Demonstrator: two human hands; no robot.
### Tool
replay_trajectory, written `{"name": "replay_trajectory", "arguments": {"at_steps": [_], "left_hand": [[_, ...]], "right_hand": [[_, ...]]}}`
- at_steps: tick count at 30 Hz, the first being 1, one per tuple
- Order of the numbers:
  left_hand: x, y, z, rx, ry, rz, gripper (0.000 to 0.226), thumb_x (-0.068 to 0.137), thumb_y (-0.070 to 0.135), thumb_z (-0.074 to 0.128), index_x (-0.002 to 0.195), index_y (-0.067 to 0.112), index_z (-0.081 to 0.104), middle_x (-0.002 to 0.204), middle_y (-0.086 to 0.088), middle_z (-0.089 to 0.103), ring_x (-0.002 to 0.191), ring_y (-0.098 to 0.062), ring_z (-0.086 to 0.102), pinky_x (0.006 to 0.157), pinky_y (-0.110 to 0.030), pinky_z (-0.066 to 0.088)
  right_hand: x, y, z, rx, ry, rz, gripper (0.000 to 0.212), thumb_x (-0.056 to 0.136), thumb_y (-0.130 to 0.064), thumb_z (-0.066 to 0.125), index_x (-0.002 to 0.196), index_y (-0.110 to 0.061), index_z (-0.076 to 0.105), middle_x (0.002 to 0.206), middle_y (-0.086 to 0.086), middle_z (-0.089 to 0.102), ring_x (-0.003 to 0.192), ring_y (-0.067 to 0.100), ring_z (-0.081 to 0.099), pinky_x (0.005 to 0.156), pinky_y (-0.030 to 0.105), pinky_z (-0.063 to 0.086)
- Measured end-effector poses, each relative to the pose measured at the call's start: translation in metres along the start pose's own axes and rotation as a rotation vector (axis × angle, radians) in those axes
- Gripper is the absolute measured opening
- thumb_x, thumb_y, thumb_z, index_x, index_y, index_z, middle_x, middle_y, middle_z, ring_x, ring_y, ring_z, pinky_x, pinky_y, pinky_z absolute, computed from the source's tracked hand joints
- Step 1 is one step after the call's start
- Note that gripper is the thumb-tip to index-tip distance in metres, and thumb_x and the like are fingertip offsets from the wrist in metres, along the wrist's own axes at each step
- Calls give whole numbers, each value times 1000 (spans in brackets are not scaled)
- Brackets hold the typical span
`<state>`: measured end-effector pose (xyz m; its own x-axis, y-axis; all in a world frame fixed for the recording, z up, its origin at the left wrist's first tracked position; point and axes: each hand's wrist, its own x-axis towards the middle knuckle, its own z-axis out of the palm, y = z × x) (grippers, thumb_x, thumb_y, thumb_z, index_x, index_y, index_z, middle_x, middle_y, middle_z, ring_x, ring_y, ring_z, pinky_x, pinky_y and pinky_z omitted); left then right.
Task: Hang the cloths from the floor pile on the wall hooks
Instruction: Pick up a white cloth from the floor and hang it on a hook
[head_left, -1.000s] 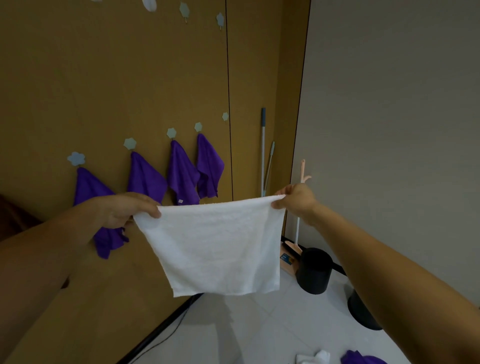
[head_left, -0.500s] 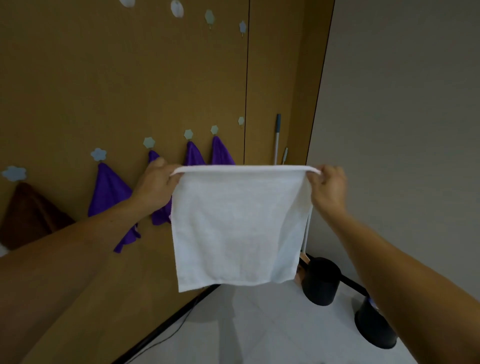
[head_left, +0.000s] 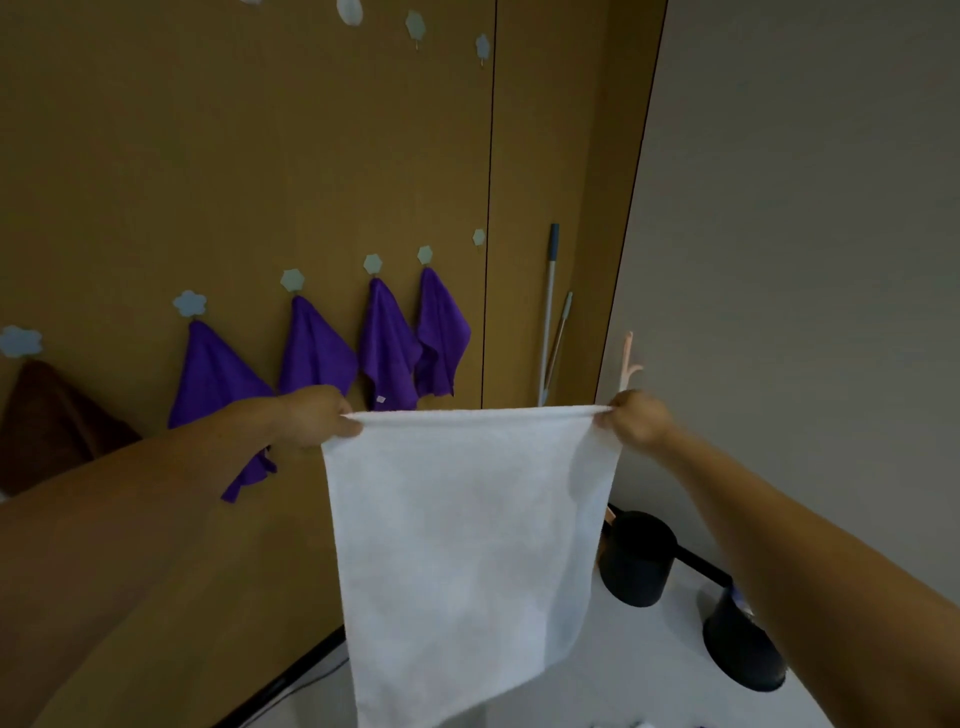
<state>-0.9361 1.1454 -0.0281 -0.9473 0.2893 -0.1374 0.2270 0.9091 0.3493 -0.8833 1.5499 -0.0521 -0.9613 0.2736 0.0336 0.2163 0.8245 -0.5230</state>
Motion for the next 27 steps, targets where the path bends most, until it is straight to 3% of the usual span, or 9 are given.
{"name": "replay_trajectory", "arguments": {"at_steps": [4, 8, 10, 13, 16, 18, 20, 23, 27], "left_hand": [[3, -2, 8, -344, 81, 61, 10, 92, 22, 62, 100, 18, 68, 100, 15, 63, 89, -4, 62, 69, -9, 44], [5, 11, 7, -649, 108, 102, 13, 93, 12, 60, 92, 12, 74, 92, -10, 75, 90, -26, 68, 83, -38, 50], [5, 23, 3, -840, 193, 143, 22, 92, 1, 54, 96, 10, 73, 94, -14, 74, 92, -29, 68, 84, -37, 51], [3, 41, -6, -1021, 268, 211, 32, 89, -1, 47, 104, 11, 72, 99, -10, 74, 94, -24, 70, 74, -28, 54], [-1, 60, -14, -1076, 445, 224, 34, 78, 8, 46, 79, 23, 76, 84, -3, 73, 78, -18, 69, 60, -24, 53], [-2, 71, -22, -1065, 620, 133, 39, 82, 6, 42, 64, 27, 70, 77, -1, 67, 74, -16, 60, 60, -26, 48], [-5, 77, -29, -1040, 717, 59, 44, 87, 7, 39, 58, 27, 65, 76, 0, 62, 76, -18, 55, 68, -32, 45], [-17, 85, -39, -990, 713, 70, 43, 83, 8, 40, 51, 26, 64, 69, 1, 60, 72, -17, 53, 66, -30, 42], [-48, 91, -46, -842, 465, 158, 27, 77, 44, 71, 59, 24, 68, 70, 5, 65, 71, -11, 60, 66, -24, 46]], "right_hand": [[-3, 7, 3, 420, 139, 38, 16, 92, -23, 57, 90, -9, 64, 92, 9, 59, 83, 26, 56, 66, 35, 44], [1, 8, 0, 840, 322, 118, 19, 88, -27, 59, 96, -10, 58, 88, 7, 57, 72, 18, 53, 58, 27, 40], [5, 1, -6, 906, 359, 111, 15, 88, -23, 57, 97, -12, 54, 83, 5, 55, 65, 15, 50, 54, 25, 41], [9, -15, -14, 893, 357, 34, 7, 92, -16, 49, 88, -14, 54, 74, 3, 52, 58, 12, 47, 47, 21, 41], [2, -32, -26, 822, 201, -186, 13, 92, -34, 56, 89, -24, 63, 86, -9, 59, 78, 2, 56, 66, 24, 40], [-6, -42, -35, 701, -15, -376, 32, 75, -59, 67, 95, -34, 65, 99, -20, 60, 90, -9, 54, 72, 22, 40], [-12, -51, -41, 485, -157, -494, 54, 55, -70, 76, 101, -45, 62, 111, -22, 58, 101, -3, 54, 77, 21, 44], [-9, -66, -42, 447, -130, -517, 52, 54, -63, 82, 95, -35, 70, 96, -12, 69, 85, 9, 67, 71, 26, 56], [-3, -87, -36, 632, -53, -466, 28, 71, -50, 79, 74, -23, 71, 75, -5, 71, 66, 12, 68, 56, 24, 54]]}}
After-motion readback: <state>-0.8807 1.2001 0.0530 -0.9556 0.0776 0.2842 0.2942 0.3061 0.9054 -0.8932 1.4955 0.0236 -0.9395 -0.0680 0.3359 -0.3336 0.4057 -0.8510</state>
